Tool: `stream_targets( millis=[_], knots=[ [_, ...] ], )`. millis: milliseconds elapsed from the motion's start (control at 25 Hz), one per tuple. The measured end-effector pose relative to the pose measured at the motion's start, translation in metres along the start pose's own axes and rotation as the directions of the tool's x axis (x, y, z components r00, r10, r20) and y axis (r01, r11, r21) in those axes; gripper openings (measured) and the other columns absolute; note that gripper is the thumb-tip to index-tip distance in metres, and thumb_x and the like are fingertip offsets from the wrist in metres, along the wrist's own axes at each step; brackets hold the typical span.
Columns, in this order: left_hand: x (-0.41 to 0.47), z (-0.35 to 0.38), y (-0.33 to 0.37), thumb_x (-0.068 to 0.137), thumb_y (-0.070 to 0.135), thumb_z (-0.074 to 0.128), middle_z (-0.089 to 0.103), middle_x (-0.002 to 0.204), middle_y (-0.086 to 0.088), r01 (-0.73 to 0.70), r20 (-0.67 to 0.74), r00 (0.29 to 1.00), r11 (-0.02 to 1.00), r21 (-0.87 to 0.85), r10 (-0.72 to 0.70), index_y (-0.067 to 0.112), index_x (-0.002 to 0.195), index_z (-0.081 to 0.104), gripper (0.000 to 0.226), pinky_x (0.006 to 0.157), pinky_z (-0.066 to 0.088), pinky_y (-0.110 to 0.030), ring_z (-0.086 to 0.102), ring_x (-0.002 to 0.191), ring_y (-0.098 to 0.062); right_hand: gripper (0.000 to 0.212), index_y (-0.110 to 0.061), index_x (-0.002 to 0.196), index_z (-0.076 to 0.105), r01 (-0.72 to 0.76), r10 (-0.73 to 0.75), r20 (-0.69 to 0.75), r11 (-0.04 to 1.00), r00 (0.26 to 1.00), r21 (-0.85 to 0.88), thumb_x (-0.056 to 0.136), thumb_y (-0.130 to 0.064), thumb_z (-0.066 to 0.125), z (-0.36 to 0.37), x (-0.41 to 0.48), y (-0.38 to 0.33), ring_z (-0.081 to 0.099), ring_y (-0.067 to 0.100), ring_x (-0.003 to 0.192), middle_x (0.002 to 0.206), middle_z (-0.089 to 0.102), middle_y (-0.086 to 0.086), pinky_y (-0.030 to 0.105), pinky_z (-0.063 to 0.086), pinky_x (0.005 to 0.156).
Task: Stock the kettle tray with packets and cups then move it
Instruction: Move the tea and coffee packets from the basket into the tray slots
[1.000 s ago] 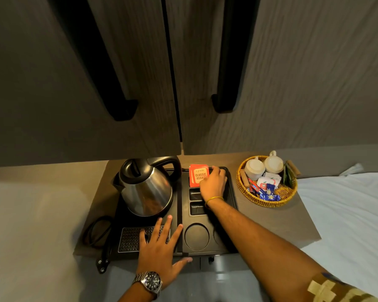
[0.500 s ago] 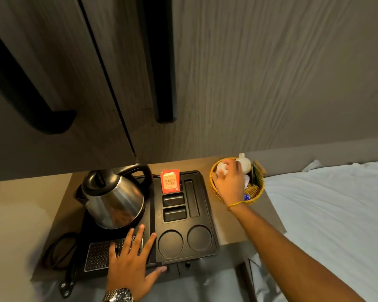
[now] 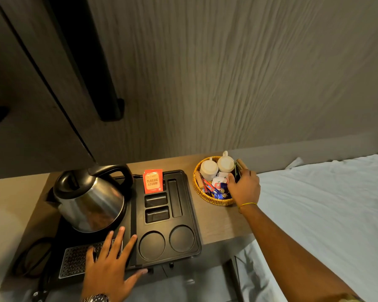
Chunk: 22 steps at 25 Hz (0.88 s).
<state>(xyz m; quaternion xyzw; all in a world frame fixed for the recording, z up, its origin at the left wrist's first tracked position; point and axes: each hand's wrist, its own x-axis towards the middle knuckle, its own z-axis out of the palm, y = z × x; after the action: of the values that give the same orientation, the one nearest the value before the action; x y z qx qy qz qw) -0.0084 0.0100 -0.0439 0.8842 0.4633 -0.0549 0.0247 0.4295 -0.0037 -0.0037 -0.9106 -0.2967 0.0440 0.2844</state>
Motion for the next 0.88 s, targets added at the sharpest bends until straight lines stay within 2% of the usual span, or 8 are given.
stream_targets(
  millis=[120, 280, 480, 560, 640, 680, 760, 880],
  knots=[
    [-0.001, -0.001, 0.001, 0.072, 0.097, 0.034, 0.042, 0.16, -0.009, 0.01, 0.012, 1.0, 1.0, 0.007, -0.01, 0.035, 0.149, 0.046, 0.099, 0.095, 0.042, -0.074, 0.047, 0.141, -0.035, 0.051, -0.01, 0.138, 0.058, -0.009, 0.01, 0.018, 0.998, 1.0, -0.056, 0.096, -0.038, 0.063, 0.003, 0.002, -0.002, 0.063, 0.037, 0.119, 0.129, 0.066, 0.019, 0.051, 0.055, 0.099],
    [-0.001, -0.002, 0.0, 0.072, 0.097, 0.035, 0.042, 0.16, -0.01, 0.018, 0.021, 1.0, 1.0, 0.025, -0.018, 0.034, 0.148, 0.048, 0.099, 0.094, 0.044, -0.074, 0.049, 0.14, -0.036, 0.035, -0.008, 0.129, 0.066, -0.029, 0.028, -0.046, 0.999, 0.999, -0.035, 0.098, -0.023, 0.058, 0.004, 0.011, -0.004, 0.068, 0.037, 0.105, 0.116, 0.07, 0.019, 0.047, 0.058, 0.09],
    [-0.002, 0.001, -0.001, 0.072, 0.096, 0.039, 0.036, 0.164, -0.008, 0.013, 0.034, 0.999, 1.0, 0.003, -0.013, 0.035, 0.151, 0.043, 0.101, 0.096, 0.042, -0.073, 0.043, 0.144, -0.034, 0.023, 0.0, 0.106, 0.073, 0.026, -0.007, -0.208, 0.995, 0.978, 0.092, 0.099, -0.016, 0.058, 0.0, 0.005, 0.007, 0.07, 0.038, 0.09, 0.102, 0.073, 0.021, 0.044, 0.058, 0.078],
    [-0.002, 0.002, -0.002, 0.072, 0.096, 0.039, 0.035, 0.164, -0.007, 0.02, 0.042, 0.999, 1.0, -0.01, -0.019, 0.035, 0.152, 0.043, 0.101, 0.097, 0.041, -0.072, 0.041, 0.145, -0.033, 0.024, 0.0, 0.107, 0.073, 0.045, 0.01, -0.289, 0.982, 0.957, 0.181, 0.101, -0.019, 0.058, -0.006, -0.002, 0.007, 0.07, 0.038, 0.09, 0.102, 0.073, 0.02, 0.044, 0.059, 0.077],
    [-0.002, 0.003, -0.002, 0.071, 0.097, 0.04, 0.033, 0.165, -0.007, 0.026, 0.047, 0.999, 0.999, -0.019, -0.025, 0.036, 0.152, 0.042, 0.101, 0.098, 0.04, -0.072, 0.04, 0.146, -0.033, 0.027, -0.004, 0.111, 0.073, 0.083, 0.019, -0.336, 0.954, 0.942, 0.287, 0.101, -0.026, 0.06, -0.011, -0.014, 0.0, 0.071, 0.033, 0.093, 0.105, 0.074, 0.015, 0.037, 0.058, 0.076],
    [-0.002, 0.003, -0.002, 0.071, 0.097, 0.041, 0.033, 0.165, -0.007, 0.027, 0.05, 0.998, 0.999, -0.024, -0.026, 0.036, 0.153, 0.041, 0.101, 0.098, 0.039, -0.072, 0.039, 0.147, -0.033, 0.028, -0.008, 0.113, 0.073, 0.129, -0.014, -0.336, 0.937, 0.942, 0.324, 0.101, -0.029, 0.06, -0.011, -0.023, -0.008, 0.071, 0.025, 0.096, 0.108, 0.074, 0.01, 0.031, 0.056, 0.076],
    [-0.003, 0.002, -0.002, 0.071, 0.097, 0.041, 0.033, 0.165, -0.007, 0.031, 0.062, 0.998, 0.999, -0.027, -0.03, 0.036, 0.152, 0.042, 0.101, 0.1, 0.039, -0.072, 0.039, 0.148, -0.034, 0.023, -0.014, 0.113, 0.074, 0.296, -0.204, -0.27, 0.883, 0.941, 0.365, 0.099, -0.029, 0.062, -0.006, -0.041, -0.033, 0.063, 0.007, 0.096, 0.108, 0.073, -0.002, 0.02, 0.051, 0.078],
    [-0.003, 0.0, -0.002, 0.071, 0.097, 0.042, 0.035, 0.164, -0.008, 0.052, 0.089, 0.995, 0.998, -0.024, -0.049, 0.036, 0.151, 0.043, 0.1, 0.099, 0.043, -0.072, 0.042, 0.146, -0.036, 0.017, -0.014, 0.104, 0.076, 0.51, -0.553, 0.036, 0.79, 0.832, 0.341, 0.095, -0.025, 0.067, 0.014, -0.059, -0.08, 0.062, 0.014, 0.086, 0.095, 0.072, 0.001, 0.032, 0.05, 0.073]
  ],
)
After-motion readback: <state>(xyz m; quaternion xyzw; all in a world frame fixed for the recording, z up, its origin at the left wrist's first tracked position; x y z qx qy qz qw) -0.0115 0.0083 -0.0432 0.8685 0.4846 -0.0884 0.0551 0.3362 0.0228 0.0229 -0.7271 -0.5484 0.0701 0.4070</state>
